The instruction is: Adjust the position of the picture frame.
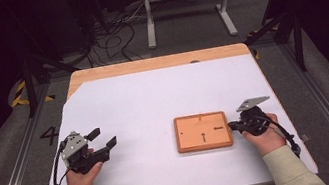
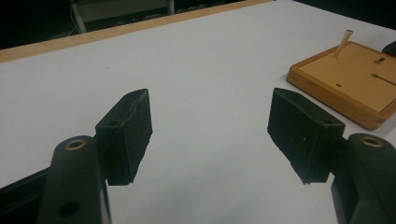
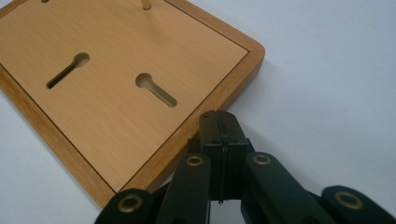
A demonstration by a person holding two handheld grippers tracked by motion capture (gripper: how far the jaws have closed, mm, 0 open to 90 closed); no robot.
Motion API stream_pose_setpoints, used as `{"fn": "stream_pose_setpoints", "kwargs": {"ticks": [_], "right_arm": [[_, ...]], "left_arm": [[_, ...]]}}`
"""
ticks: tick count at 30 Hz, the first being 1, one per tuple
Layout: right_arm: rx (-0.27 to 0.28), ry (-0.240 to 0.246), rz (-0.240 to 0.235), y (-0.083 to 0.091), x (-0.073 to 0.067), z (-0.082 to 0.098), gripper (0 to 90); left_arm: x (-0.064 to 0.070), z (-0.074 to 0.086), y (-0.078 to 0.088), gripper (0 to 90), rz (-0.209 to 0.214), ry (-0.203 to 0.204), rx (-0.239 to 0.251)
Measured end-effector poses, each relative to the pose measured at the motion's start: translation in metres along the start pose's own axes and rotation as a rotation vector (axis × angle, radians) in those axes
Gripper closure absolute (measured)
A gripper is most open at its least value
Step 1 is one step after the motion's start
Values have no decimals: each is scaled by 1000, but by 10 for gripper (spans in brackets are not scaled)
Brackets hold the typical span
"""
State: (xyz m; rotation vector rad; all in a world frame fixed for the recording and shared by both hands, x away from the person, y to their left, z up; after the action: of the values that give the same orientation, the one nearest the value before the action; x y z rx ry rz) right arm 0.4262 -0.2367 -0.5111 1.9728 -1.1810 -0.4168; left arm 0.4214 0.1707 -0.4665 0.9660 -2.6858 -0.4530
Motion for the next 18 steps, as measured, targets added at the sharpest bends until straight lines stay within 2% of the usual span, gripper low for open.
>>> {"fn": "stream_pose_setpoints", "kwargs": {"ticks": [2,4,5,6,8,9,10,11,12,15,18], "right_arm": [[3,26,-15,-5,-8,-6,900],[-1,64,-1,-6,-11,-12,900],[8,92,-5,-6,-11,-22,900],[11,98,0,-7,-11,-27,900],[4,137,21,-11,-10,-40,900],[4,137,21,-11,-10,-40,900],[4,158,39,-20,-6,-58,900],[4,158,39,-20,-6,-58,900],[-1,164,42,-24,-4,-65,900],[-46,180,33,-41,-1,-81,900],[-114,186,23,-58,2,-81,900]], "left_arm": [[0,0,0,310,0,1,2],[0,-2,0,309,-1,1,6],[1,-1,0,310,0,-3,-2],[1,-1,-1,309,1,-3,-1],[2,-1,-3,309,5,-4,-3],[2,-1,-3,309,5,-4,-3],[2,-1,-3,309,6,-6,-2],[2,-1,-3,309,7,-8,-2],[2,-1,-2,309,8,-6,-1],[2,0,-2,309,8,0,-2],[1,1,-3,319,-6,1,-11]]}}
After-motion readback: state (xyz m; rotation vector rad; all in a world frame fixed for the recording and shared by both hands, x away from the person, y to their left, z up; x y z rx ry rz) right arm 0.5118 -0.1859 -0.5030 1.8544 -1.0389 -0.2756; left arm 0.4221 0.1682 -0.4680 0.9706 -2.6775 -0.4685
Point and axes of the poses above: each handheld gripper's, and its own axes: y roughly backward along the jaws, z roughly out of its underside, x roughly to its right, the point moved 10 cm from there along -y, roughly forward along the jaws, and after that the axes turned 11 degrees about z, right-handed, at the moved point
